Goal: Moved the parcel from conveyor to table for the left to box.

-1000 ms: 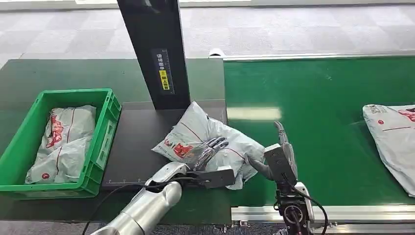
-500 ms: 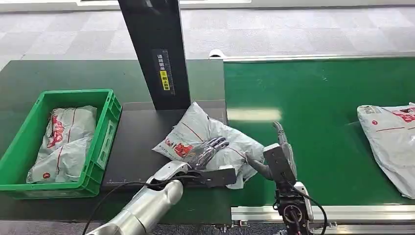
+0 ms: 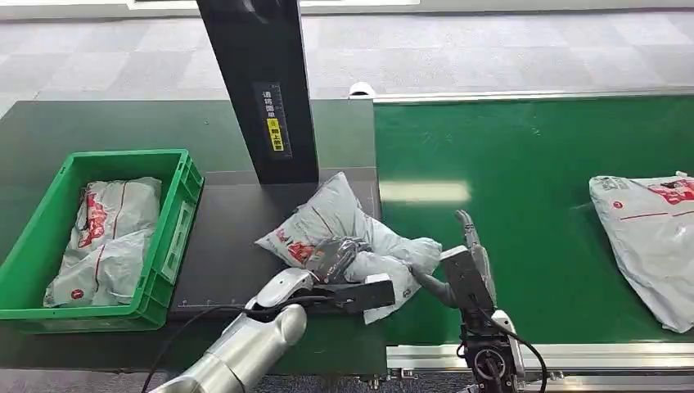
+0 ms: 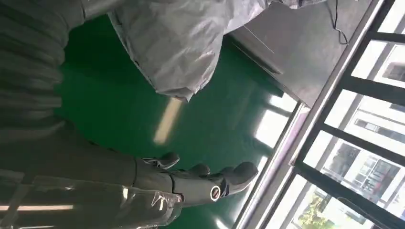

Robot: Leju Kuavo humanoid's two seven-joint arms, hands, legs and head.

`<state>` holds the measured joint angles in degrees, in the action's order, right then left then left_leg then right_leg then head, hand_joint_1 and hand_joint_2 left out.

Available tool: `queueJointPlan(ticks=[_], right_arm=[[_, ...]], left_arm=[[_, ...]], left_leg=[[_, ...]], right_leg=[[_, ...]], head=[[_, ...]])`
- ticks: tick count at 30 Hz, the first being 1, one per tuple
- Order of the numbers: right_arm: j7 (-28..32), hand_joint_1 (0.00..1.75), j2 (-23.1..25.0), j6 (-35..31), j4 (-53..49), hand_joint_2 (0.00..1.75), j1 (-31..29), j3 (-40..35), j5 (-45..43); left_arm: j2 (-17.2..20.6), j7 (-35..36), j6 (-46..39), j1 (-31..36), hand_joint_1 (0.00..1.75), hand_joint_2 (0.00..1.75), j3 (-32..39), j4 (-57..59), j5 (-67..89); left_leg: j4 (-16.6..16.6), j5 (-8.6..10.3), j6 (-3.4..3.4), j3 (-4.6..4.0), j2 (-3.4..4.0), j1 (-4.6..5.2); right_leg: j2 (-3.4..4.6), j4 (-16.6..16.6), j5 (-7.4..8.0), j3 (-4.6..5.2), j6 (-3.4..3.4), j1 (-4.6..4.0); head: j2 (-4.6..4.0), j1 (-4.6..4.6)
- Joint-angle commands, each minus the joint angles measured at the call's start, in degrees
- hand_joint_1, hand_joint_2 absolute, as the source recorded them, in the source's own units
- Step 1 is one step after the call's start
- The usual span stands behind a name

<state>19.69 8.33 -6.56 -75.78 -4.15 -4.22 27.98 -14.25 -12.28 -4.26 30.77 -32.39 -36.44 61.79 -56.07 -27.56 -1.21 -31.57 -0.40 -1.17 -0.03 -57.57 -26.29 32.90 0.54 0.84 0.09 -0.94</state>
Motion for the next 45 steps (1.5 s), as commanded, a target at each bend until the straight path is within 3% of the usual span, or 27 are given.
queueJointPlan(ticks=[1,8,10,14,23,24,32,34,36,45], right_arm=[[-0.03,0.00,-0.32,0.31,0.74,1.75,-0.04,0.89,-0.43],[0.29,0.00,-0.17,0.60,-0.25,1.75,0.36,0.95,-0.63],[0.38,0.00,-0.14,0.73,0.21,1.75,-0.26,0.83,-0.70],[0.38,0.00,-0.12,0.73,0.22,1.75,-0.37,0.81,-0.70],[1.07,0.00,-0.54,0.65,1.95,1.75,-1.25,0.03,-1.76],[1.24,0.00,-0.71,0.37,2.13,1.75,-1.28,-0.09,-2.00],[1.48,0.00,-1.31,-0.91,1.69,1.75,-0.13,0.19,-2.96],[1.63,0.00,-1.49,-1.34,1.63,1.75,0.43,0.15,-3.14],[2.05,0.00,-1.79,-2.08,1.44,1.75,1.28,-0.04,-3.48],[2.26,0.00,-2.09,-2.15,2.34,1.75,0.26,-1.38,-3.98]], left_arm=[[1.55,-0.50,-3.54,-4.61,1.75,1.75,1.58,-1.70,-0.56],[2.98,-4.01,-9.84,-7.27,1.75,1.75,6.77,-12.70,-4.79],[2.97,-7.94,-12.46,-8.17,1.75,1.75,8.42,-15.46,-7.99],[2.96,-7.96,-12.44,-8.19,1.75,1.75,8.41,-15.48,-8.00],[4.14,-15.22,-25.22,-10.58,1.75,1.75,13.20,-25.07,-16.37],[4.81,-15.89,-27.24,-10.18,1.75,0.00,14.82,-25.66,-17.82],[6.89,-18.61,-33.63,-9.39,1.75,0.00,23.35,-29.09,-22.36],[6.31,-21.69,-35.74,-9.77,1.75,0.00,27.98,-31.29,-24.69],[3.40,-27.44,-35.74,-10.27,1.75,0.00,37.64,-34.30,-26.80],[1.70,-27.72,-35.74,-11.95,1.75,0.00,53.08,-49.58,-30.06]], left_leg=[[0.11,0.01,0.06,0.10,0.15,0.05],[0.02,-0.01,0.04,-0.09,0.17,0.02],[0.03,-0.01,0.05,-0.16,0.23,0.03],[0.01,0.00,0.04,-0.25,0.14,0.01],[-0.01,0.00,0.03,-0.37,0.18,-0.01],[0.01,-0.01,0.05,-0.33,0.24,0.00],[0.01,0.00,0.04,-0.40,0.18,-0.02],[0.02,-0.01,0.06,-0.37,0.22,-0.01],[0.02,-0.02,0.07,-0.37,0.21,-0.01],[-0.03,-0.06,0.06,-0.47,0.43,-0.05]], right_leg=[[0.13,0.08,0.04,-0.04,-0.03,0.03],[0.14,0.01,0.02,0.21,-0.03,0.00],[0.18,0.01,0.04,0.30,-0.04,0.01],[0.11,0.01,0.02,0.37,-0.03,-0.01],[0.15,0.01,0.04,0.45,-0.04,-0.03],[0.20,0.01,0.04,0.45,-0.06,-0.02],[0.16,0.02,0.04,0.50,-0.04,-0.05],[0.18,0.02,0.04,0.49,-0.04,-0.04],[0.16,0.03,0.03,0.48,-0.05,-0.05],[0.37,0.00,0.06,0.65,-0.05,-0.10]], head=[[0.00,0.00],[0.00,0.00],[0.00,0.00],[0.00,0.00],[0.00,-0.02],[0.00,0.02],[0.00,0.00],[0.00,0.00],[0.00,0.00],[0.00,0.00]])
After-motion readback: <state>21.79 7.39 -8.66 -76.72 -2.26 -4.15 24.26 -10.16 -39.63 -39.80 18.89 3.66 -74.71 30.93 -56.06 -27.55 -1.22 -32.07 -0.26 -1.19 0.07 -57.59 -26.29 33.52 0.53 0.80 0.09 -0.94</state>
